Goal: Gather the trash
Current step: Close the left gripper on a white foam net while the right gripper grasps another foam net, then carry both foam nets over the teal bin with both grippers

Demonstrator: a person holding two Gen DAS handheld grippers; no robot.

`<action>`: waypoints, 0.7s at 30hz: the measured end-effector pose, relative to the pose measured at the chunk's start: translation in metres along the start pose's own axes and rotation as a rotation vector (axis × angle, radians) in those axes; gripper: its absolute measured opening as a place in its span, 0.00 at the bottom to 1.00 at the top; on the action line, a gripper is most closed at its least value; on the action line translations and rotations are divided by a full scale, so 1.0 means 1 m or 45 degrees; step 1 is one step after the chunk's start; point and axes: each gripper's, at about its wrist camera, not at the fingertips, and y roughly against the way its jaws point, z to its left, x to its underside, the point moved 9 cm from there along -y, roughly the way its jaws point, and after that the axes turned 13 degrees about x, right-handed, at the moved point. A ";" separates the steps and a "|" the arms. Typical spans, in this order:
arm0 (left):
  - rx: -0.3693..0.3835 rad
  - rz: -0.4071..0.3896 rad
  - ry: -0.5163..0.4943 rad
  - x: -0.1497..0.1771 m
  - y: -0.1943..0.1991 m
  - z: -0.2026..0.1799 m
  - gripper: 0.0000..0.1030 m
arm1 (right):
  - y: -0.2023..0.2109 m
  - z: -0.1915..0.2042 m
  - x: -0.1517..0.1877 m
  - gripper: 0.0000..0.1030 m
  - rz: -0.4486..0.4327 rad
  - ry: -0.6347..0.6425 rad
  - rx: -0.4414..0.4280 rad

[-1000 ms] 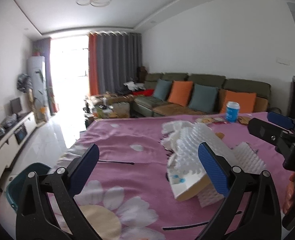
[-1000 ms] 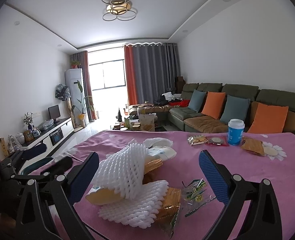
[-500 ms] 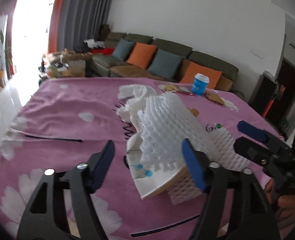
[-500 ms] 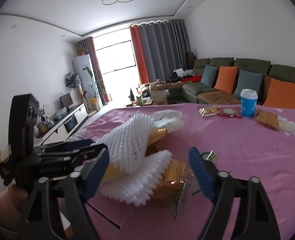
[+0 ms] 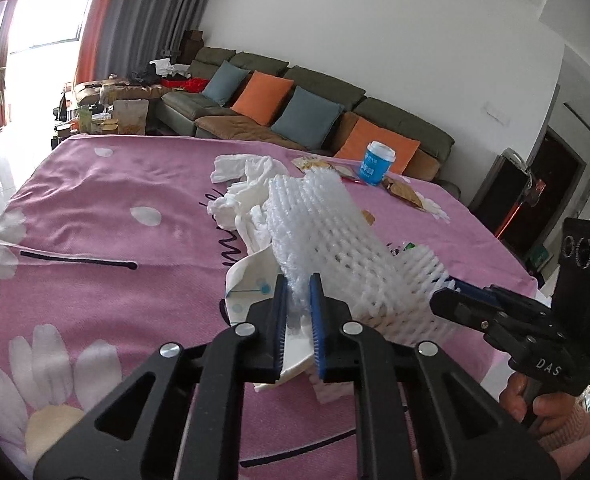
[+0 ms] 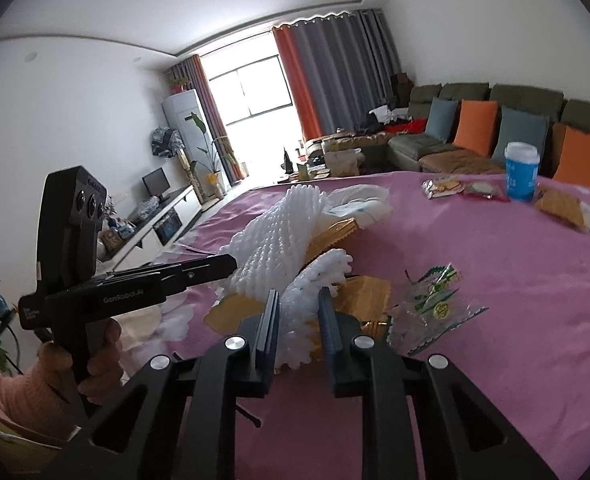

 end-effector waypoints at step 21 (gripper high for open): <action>-0.041 -0.257 0.003 -0.034 0.110 -0.002 0.11 | 0.045 0.006 -0.076 0.15 -0.231 0.063 0.004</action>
